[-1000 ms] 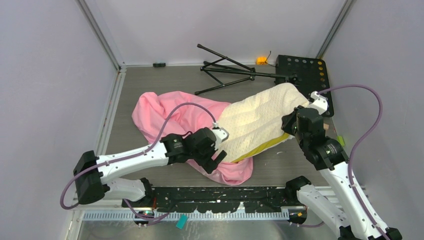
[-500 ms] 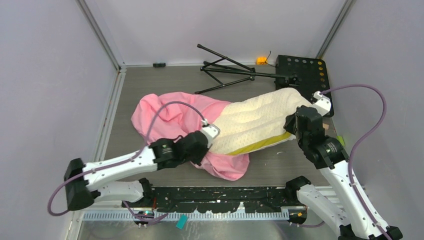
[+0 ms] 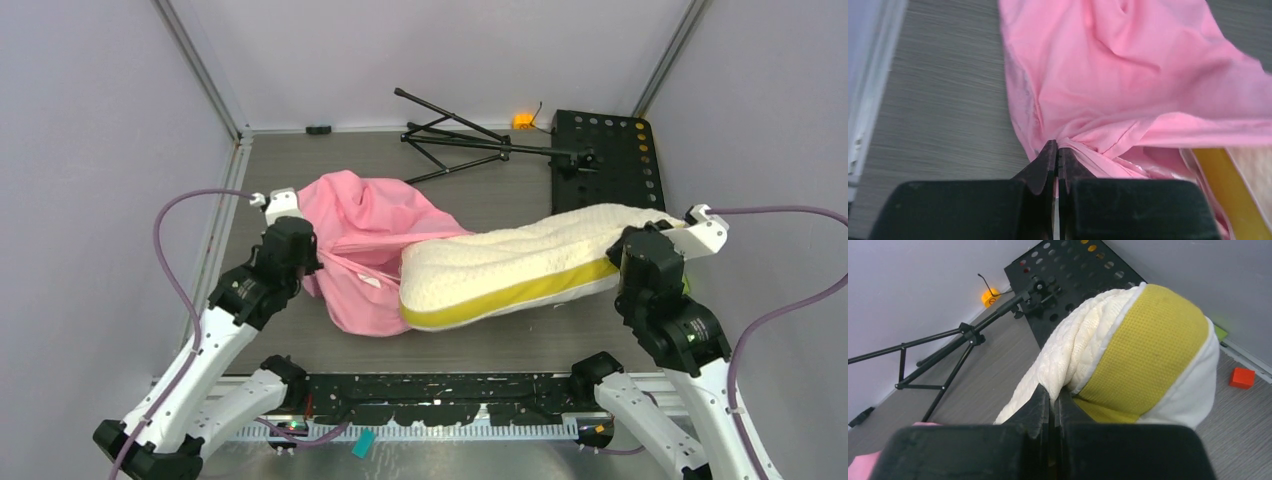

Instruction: Remove the pillowcase from the pillow

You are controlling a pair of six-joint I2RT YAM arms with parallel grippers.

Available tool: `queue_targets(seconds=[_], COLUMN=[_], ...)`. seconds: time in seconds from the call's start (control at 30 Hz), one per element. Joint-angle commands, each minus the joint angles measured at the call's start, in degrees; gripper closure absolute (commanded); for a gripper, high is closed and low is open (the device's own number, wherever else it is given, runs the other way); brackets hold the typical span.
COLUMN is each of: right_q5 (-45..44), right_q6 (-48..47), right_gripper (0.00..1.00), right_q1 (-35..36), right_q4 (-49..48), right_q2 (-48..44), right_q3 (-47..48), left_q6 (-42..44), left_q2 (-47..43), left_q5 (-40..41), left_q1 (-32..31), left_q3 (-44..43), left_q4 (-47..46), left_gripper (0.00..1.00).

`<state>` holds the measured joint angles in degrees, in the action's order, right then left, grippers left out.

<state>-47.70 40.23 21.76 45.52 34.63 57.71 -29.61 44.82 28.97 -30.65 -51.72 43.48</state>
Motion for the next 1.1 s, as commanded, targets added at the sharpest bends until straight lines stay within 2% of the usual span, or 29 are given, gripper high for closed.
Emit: queue_targets(seconds=[0.0,0.13,0.27,0.37,0.43,0.53,0.63,0.73,0.93,1.07], right_q5=[-6.36,-5.96,-3.21,-6.6,-11.18,-14.8,-9.01,3.52,30.42,40.15], right_q6=[-1.39,-0.13,-0.96,-0.09,1.77,1.32,-2.25,-3.05,-7.01,-6.88], right_gripper=[1.0,1.0,1.0,1.0,1.0,1.0,1.0,1.0,1.0,1.0], right_q1=[-0.87,-0.86,-0.9,-0.84,-0.89,-0.77,-0.8,-0.86,-0.82,-0.83], right_q4=[-6.31,-5.07,-7.28,-6.88,-5.3,-6.87,-12.72,-14.54,-18.29,-20.73], right_q2=[0.64,1.3,0.97,1.73,1.81,0.29,-0.59,2.0,12.44,19.39], right_q3=[2.76,3.37,2.26,2.71,3.74,3.26,0.99,0.51,6.18,11.87], left_q6=[2.97,2.83,1.76,-7.26,-7.69,-0.98,8.1,12.83,7.46,7.46], left_q2=[3.67,6.45,5.19,4.31,2.76,0.09,-1.39,-0.33,6.56,14.58], left_q5=[10.89,19.3,18.63,29.61,34.65,38.06,40.27,34.65,14.96,10.01], left_q1=[6.54,10.4,10.72,10.79,10.79,10.79,10.79,10.79,10.73,10.79], left_q3=[-9.14,-17.5,-18.83,-21.85,-23.13,-22.41,-19.94,-19.13,-23.46,-29.38], left_q4=[3.78,7.06,4.87,11.4,11.02,3.39,-6.59,-12.41,-10.6,-9.53], left_gripper=[1.0,1.0,1.0,1.0,1.0,1.0,1.0,1.0,1.0,1.0])
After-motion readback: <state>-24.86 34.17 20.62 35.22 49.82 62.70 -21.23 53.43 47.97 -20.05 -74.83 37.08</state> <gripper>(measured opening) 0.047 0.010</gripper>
